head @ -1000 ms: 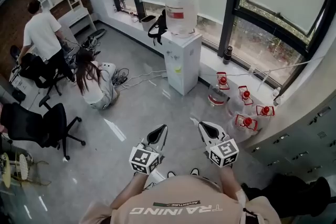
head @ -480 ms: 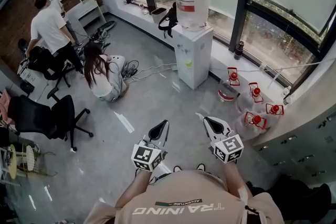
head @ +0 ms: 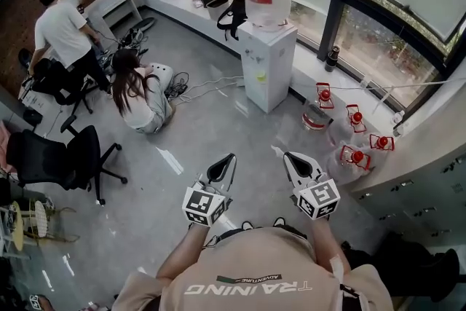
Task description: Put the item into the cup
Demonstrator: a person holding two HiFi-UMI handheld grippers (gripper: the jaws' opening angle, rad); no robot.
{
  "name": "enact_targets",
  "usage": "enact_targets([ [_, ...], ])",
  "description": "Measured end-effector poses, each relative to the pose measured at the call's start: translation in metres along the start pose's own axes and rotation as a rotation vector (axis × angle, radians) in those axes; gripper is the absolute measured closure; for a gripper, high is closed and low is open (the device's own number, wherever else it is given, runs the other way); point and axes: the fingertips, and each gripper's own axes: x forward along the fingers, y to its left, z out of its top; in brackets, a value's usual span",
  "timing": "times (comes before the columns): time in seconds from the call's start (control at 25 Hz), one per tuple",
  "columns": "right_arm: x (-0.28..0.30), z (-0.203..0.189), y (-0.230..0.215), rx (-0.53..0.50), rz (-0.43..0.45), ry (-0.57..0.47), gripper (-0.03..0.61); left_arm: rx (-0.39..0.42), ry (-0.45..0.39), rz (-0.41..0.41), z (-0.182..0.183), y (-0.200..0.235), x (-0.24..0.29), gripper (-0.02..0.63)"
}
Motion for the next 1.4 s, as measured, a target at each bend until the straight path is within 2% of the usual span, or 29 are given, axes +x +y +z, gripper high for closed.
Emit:
enact_targets([
  [0.32,0.018,-0.004,0.001,-0.014,-0.061,0.015,0.566,-0.014,0.002,-0.052,-0.016,0.025,0.007,0.606],
  [0.48,0.032,-0.011,-0.011,0.009,-0.083,0.039,0.566,-0.093,0.009,-0.062,-0.025,0.03,0.011,0.606],
  [0.6,0.047,-0.014,-0.022,0.011,-0.073,0.053,0.566,-0.126,0.02,-0.039,-0.031,0.043,0.019,0.606],
  [0.88,0.091,-0.018,-0.078,0.011,-0.039,0.068,0.566,-0.116,0.028,0.002,-0.03,0.072,0.08,0.606],
  [1.08,0.118,-0.006,-0.135,-0.04,-0.015,0.078,0.566,-0.077,0.025,0.007,-0.01,0.084,0.137,0.606],
  [1.4,0.166,-0.005,-0.207,-0.006,0.048,0.079,0.566,-0.073,0.061,0.065,-0.008,0.113,0.214,0.606],
])
